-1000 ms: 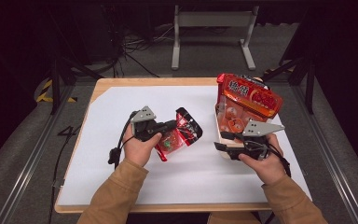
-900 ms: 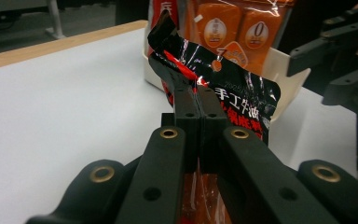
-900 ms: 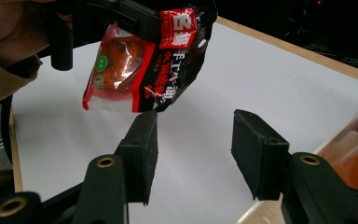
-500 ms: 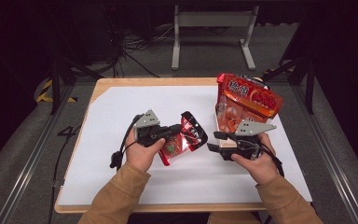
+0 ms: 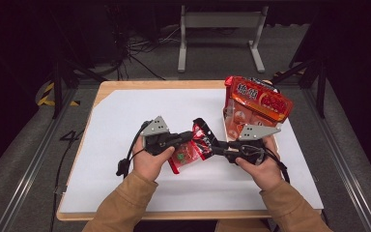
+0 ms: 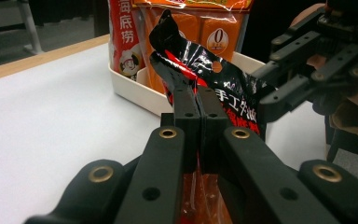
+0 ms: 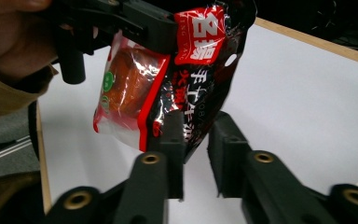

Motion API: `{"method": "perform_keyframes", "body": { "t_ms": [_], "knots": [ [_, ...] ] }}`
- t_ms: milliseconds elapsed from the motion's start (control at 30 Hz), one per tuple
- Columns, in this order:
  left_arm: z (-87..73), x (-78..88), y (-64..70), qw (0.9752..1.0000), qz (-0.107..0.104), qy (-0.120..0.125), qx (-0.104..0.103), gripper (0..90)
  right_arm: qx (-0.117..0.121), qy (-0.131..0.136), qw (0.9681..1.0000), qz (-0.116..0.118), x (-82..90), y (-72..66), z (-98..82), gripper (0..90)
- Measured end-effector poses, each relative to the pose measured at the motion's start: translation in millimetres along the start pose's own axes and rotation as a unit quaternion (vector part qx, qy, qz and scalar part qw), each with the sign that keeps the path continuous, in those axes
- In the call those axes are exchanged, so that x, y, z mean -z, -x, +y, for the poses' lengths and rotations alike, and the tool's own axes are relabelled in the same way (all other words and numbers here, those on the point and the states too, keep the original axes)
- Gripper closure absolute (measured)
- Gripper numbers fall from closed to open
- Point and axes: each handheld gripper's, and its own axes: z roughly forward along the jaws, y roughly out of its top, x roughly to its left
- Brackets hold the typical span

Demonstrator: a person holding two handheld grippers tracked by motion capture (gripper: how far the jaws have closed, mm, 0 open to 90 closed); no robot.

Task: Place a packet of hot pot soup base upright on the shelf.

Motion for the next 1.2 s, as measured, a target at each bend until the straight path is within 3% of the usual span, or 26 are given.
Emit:
{"method": "perform_keyframes", "body": {
  "t_ms": [67,233,367,500,533,600,800,933,1000,1033,1067,1100,1133,1167,1200],
  "knots": [
    [-0.4,-0.4,0.5,1.0000,-0.007,0.000,0.002,88.8,-0.003,0.005,1.0000,0.005,3.2,0.2,1.6,89.0],
    [-1.7,-0.3,-0.2,0.9998,-0.019,0.001,0.009,88.0,-0.001,0.005,1.0000,0.000,8.5,-1.2,4.0,89.9],
    [-2.7,1.9,-3.4,0.9997,-0.017,-0.019,0.001,79.9,0.020,0.001,0.9997,-0.015,18.8,-2.3,9.4,90.0],
    [-1.4,-1.0,-2.6,0.9996,-0.015,-0.023,-0.006,50.6,0.060,-0.025,0.9974,-0.031,20.4,-7.9,13.4,90.0],
    [-0.8,-2.2,-2.0,0.9995,-0.007,-0.027,-0.014,50.6,0.060,-0.025,0.9974,-0.031,20.4,-7.9,13.4,90.0],
    [0.0,-4.6,-2.0,0.9985,0.010,-0.037,-0.039,32.0,0.084,-0.043,0.9950,-0.035,19.2,-11.9,14.3,90.0],
    [0.4,-7.9,-1.9,0.9977,0.002,-0.038,-0.056,21.3,0.113,-0.056,0.9918,-0.021,19.7,-16.4,16.0,90.0],
    [1.5,-10.4,0.7,0.9963,-0.016,-0.038,-0.075,16.0,0.139,-0.055,0.9888,0.004,20.1,-23.6,18.9,90.0],
    [1.9,-13.7,6.7,0.9942,-0.055,-0.038,-0.085,16.8,0.156,-0.055,0.9862,0.011,19.2,-27.8,19.8,90.0],
    [1.9,-13.7,6.7,0.9942,-0.055,-0.038,-0.085,18.6,0.156,-0.055,0.9862,0.011,19.2,-27.8,19.8,90.0],
    [2.1,-15.3,9.5,0.9924,-0.068,-0.043,-0.093,18.6,0.158,-0.054,0.9860,0.012,19.1,-28.1,19.8,90.0],
    [1.9,-17.3,13.7,0.9898,-0.085,-0.052,-0.102,24.5,0.159,-0.049,0.9859,0.013,19.2,-28.4,19.8,90.0],
    [1.9,-17.3,13.7,0.9898,-0.085,-0.052,-0.102,28.7,0.159,-0.049,0.9859,0.013,19.2,-28.4,19.8,90.0],
    [1.8,-18.2,15.1,0.9880,-0.098,-0.055,-0.106,28.7,0.159,-0.047,0.9860,0.012,19.5,-28.4,19.9,90.0],
    [1.6,-18.7,15.9,0.9868,-0.108,-0.058,-0.106,34.5,0.159,-0.044,0.9862,0.010,20.2,-28.1,20.1,90.0]
  ]
}}
